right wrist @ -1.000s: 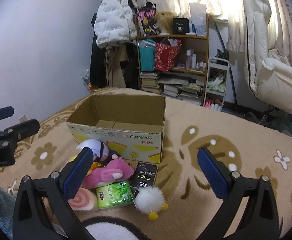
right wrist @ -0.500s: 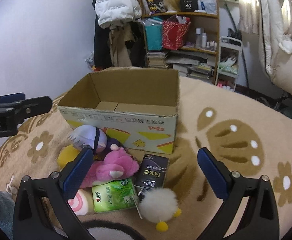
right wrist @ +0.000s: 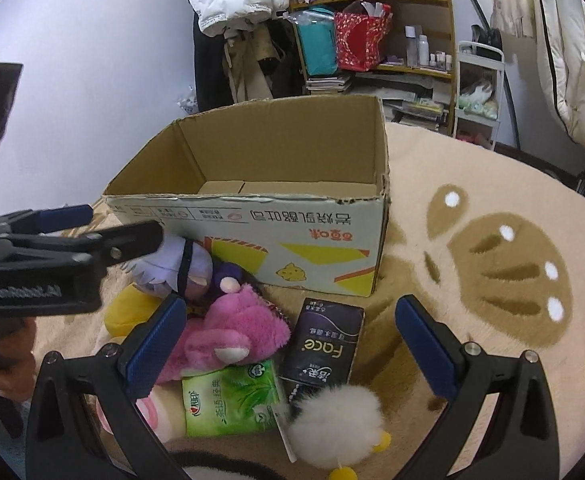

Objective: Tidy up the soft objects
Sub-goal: 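Grasp the white-haired doll with the left tool while the right tool grasps the pink bear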

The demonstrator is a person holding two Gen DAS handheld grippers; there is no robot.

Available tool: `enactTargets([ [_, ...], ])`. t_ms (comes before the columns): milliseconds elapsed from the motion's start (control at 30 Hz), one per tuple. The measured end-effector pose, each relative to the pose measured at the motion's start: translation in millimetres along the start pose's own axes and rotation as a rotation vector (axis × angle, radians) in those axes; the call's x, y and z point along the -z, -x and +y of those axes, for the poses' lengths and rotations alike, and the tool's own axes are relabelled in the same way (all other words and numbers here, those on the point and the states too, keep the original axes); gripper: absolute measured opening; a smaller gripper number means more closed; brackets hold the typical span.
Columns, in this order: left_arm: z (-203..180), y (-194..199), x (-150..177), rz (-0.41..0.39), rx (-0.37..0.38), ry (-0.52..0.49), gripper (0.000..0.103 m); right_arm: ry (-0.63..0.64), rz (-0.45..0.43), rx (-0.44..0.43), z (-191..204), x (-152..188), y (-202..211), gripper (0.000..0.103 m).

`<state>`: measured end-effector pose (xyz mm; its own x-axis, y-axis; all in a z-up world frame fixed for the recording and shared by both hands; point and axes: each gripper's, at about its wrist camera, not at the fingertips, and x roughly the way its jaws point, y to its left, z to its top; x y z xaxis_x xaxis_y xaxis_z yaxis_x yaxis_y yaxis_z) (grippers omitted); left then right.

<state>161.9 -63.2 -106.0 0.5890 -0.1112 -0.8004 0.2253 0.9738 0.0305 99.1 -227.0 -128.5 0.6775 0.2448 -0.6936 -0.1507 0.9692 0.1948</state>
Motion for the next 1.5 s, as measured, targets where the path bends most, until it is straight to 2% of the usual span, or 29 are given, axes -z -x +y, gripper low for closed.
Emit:
enactTargets([
  [333, -3.6, -24.7, 0.2, 0.051, 0.048, 0.027, 0.102, -0.052, 0.062, -0.072, -9.5, 5.7, -21.7, 0.102],
  [433, -3.1, -29.9, 0.6, 0.063, 0.056, 0.034, 0.101, -0.042, 0.071, -0.092, -9.6, 6.1, -27.1, 0.096],
  [500, -3.3, -34.8, 1.5, 0.076, 0.051, 0.032, 0.094, -0.033, 0.076, -0.104, -8.0, 6.4, -29.7, 0.093],
  [567, -1.0, -39.1, 2.6, 0.089, 0.067, 0.045, 0.094, -0.023, 0.080, -0.112, -6.2, 6.9, -31.7, 0.089],
  [733, -1.8, -41.7, 2.5, 0.096, 0.080, 0.057, 0.090, -0.028, 0.087, -0.145, -3.4, 7.0, -36.9, 0.074],
  [800, -2.3, -41.4, 3.0, 0.098, 0.093, 0.064, 0.085, -0.034, 0.093, -0.163, -2.2, 7.0, -39.8, 0.070],
  [967, -0.4, -42.4, 5.4, 0.115, 0.128, 0.084, 0.078, -0.046, 0.105, -0.181, 0.6, 7.5, -45.8, 0.070],
  [1167, -1.4, -42.8, 7.9, 0.127, 0.135, 0.083, 0.077, -0.033, 0.111, -0.166, 4.0, 6.2, -51.8, 0.070],
  [1433, -0.6, -48.1, 10.4, 0.149, 0.153, 0.100, 0.078, -0.072, 0.130, -0.194, 4.2, 1.1, -65.1, 0.070],
  [1500, -3.0, -48.2, 11.6, 0.151, 0.149, 0.090, 0.077, -0.040, 0.129, -0.180, 8.6, 0.4, -68.6, 0.063],
])
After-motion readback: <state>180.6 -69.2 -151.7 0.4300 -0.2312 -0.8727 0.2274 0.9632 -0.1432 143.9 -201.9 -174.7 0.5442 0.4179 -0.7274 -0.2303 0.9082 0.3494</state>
